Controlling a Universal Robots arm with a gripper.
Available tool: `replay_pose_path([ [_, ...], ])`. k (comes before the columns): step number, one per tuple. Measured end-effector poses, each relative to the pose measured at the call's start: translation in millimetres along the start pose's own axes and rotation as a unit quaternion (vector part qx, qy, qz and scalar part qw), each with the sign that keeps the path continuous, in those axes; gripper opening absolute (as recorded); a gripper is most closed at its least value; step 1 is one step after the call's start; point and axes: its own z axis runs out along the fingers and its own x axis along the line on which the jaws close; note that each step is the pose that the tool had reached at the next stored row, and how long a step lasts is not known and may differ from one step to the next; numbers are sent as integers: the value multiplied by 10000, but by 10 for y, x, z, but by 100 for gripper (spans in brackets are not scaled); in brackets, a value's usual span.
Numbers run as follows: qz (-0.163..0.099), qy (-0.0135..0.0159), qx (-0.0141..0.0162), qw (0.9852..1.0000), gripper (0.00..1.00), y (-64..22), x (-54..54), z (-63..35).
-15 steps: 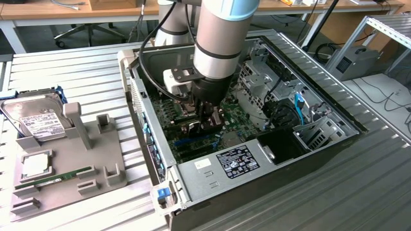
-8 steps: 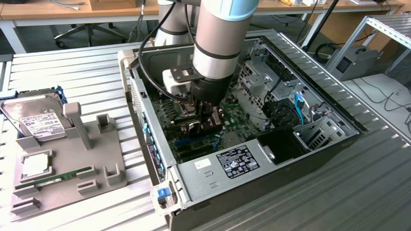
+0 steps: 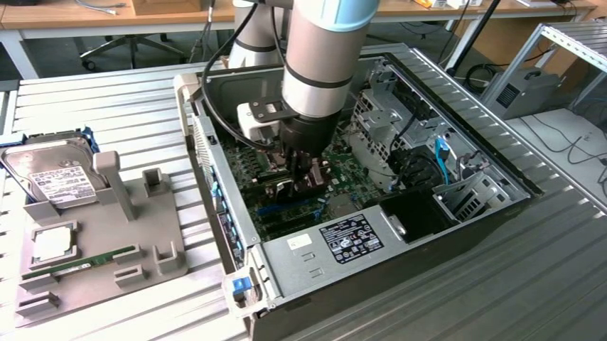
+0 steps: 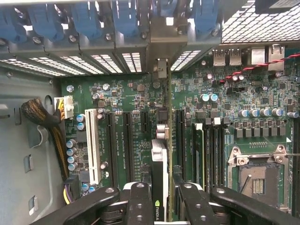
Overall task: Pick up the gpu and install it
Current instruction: 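Insert the gpu into the slot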
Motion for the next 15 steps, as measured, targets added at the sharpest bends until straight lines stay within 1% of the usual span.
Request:
replay_pose_path([
  [1, 0, -4, 1, 10000, 27, 2, 0, 3],
  [6, -6, -5, 1, 10000, 27, 2, 0, 4],
  [7, -200, -5, -1, 9998, 27, 2, 0, 3],
  [9, -262, -5, -2, 9997, 27, 5, 1, 15],
  [10, -351, -6, -3, 9994, 27, 5, 0, 16],
  [15, -350, -6, -3, 9994, 27, 5, 3, 27],
])
